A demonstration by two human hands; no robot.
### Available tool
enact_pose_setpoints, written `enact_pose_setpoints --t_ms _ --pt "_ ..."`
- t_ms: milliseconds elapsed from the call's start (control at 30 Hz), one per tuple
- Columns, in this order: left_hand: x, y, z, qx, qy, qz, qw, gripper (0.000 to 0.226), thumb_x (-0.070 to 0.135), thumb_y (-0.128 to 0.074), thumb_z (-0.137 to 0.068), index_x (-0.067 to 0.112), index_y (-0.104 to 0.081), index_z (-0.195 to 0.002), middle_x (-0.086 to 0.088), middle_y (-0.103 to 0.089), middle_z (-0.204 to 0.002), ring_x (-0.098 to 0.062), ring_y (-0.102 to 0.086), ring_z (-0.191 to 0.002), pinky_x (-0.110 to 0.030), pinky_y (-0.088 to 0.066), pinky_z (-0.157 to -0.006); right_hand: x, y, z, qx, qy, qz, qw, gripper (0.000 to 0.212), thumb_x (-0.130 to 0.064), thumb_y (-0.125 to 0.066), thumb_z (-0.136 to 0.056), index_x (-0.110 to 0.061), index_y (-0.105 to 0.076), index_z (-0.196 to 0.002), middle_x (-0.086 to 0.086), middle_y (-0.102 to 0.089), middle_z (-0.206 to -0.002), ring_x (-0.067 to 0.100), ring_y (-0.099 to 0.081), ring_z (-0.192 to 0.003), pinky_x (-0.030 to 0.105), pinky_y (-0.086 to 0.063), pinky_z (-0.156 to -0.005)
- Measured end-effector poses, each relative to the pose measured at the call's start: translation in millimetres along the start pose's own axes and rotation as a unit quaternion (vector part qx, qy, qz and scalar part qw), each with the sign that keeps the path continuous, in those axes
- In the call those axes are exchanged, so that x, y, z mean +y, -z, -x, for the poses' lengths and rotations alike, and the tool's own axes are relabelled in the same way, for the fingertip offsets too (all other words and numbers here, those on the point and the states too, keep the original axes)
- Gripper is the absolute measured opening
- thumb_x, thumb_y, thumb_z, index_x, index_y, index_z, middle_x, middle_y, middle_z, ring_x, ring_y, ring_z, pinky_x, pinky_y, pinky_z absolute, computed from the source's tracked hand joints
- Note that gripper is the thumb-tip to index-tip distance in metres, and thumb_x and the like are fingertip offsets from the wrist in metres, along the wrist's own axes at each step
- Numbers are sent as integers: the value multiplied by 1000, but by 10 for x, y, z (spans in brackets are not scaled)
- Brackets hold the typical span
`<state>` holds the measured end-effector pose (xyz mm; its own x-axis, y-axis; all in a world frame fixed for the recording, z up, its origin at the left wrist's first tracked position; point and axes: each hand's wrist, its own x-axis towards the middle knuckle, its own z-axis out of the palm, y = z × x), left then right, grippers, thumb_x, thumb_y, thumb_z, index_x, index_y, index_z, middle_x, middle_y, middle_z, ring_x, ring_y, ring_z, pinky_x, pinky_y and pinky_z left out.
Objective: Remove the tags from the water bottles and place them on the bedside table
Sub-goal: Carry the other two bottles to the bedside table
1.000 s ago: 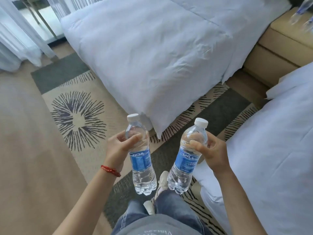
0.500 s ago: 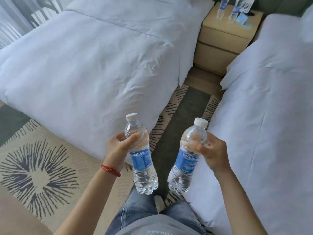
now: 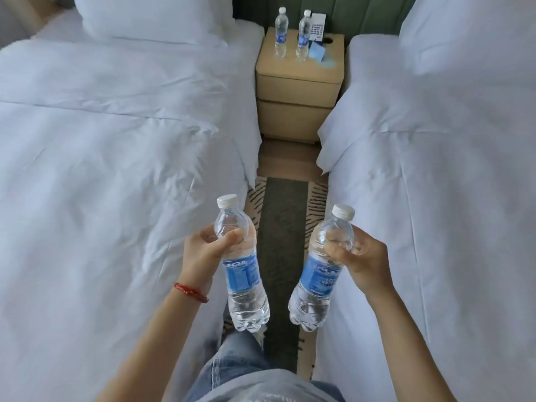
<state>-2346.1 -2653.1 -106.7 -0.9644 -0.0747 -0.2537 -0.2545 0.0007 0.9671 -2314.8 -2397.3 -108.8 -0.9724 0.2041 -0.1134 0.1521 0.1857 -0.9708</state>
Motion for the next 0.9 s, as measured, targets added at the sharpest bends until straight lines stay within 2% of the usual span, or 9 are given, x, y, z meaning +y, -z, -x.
enact_pose_setpoints --t_ms 100,233,333,433,633,733,833,900 --pt "217 6 -562 -12 -14 -10 1000 11 17 -70 -77 9 -69 -84 3 -71 -72 -13 -68 -70 -19 -53 -58 -201 -109 -449 19 6 -2 1000 32 -49 -70 -59 -35 -63 -86 -28 -68 -80 -9 -63 -81 6 -45 -54" --pt "415 -61 -1185 -22 -16 -12 1000 28 27 -73 -69 6 -69 -88 -5 -70 -79 -14 -67 -72 -24 -55 -63 -384 -181 -984 44 9 -11 999 26 -50 -66 -55 -38 -66 -78 -25 -68 -75 -9 -62 -74 5 -44 -52" --pt "481 -149 -1627 -21 -4 -6 1000 21 18 -72 -75 3 -69 -90 -7 -70 -80 -19 -67 -75 -27 -53 -65 -463 -202 -1408 44 17 -5 999 22 -50 -65 -55 -43 -67 -76 -25 -68 -75 -9 -62 -74 5 -44 -52" --pt "557 -281 -2073 -23 5 2 1000 18 18 -76 -70 10 -70 -84 1 -72 -73 -13 -69 -70 -20 -53 -59 -495 -198 -1884 43 17 -10 999 21 -48 -66 -56 -43 -68 -77 -25 -69 -74 -10 -62 -72 4 -43 -52" --pt "772 -705 -3083 -19 -5 -5 1000 20 20 -70 -74 5 -69 -88 -10 -70 -83 -21 -68 -77 -28 -54 -66 -508 -106 -3035 29 28 -20 999 23 -45 -68 -57 -42 -68 -80 -24 -70 -77 -9 -63 -74 4 -44 -55" --pt "965 -959 -3595 -22 -16 -19 999 20 18 -71 -75 3 -68 -86 -7 -69 -78 -20 -66 -74 -25 -52 -64 -587 -25 -3642 24 28 -22 999 26 -45 -70 -57 -41 -69 -84 -23 -71 -80 -7 -64 -78 5 -45 -57" --pt "1194 -1181 -4089 -22 -36 -23 999 20 25 -75 -70 9 -69 -81 1 -71 -71 -14 -68 -69 -18 -52 -57 -702 77 -4244 23 35 -14 999 26 -49 -69 -58 -44 -67 -83 -24 -70 -81 -6 -64 -80 7 -46 -56" --pt "1329 -1297 -4405 -20 -39 -16 999 26 30 -72 -66 9 -70 -82 0 -72 -73 -14 -68 -70 -19 -53 -59 -778 121 -4610 22 32 -17 999 25 -50 -68 -59 -45 -67 -83 -24 -70 -82 -5 -65 -81 9 -47 -57"
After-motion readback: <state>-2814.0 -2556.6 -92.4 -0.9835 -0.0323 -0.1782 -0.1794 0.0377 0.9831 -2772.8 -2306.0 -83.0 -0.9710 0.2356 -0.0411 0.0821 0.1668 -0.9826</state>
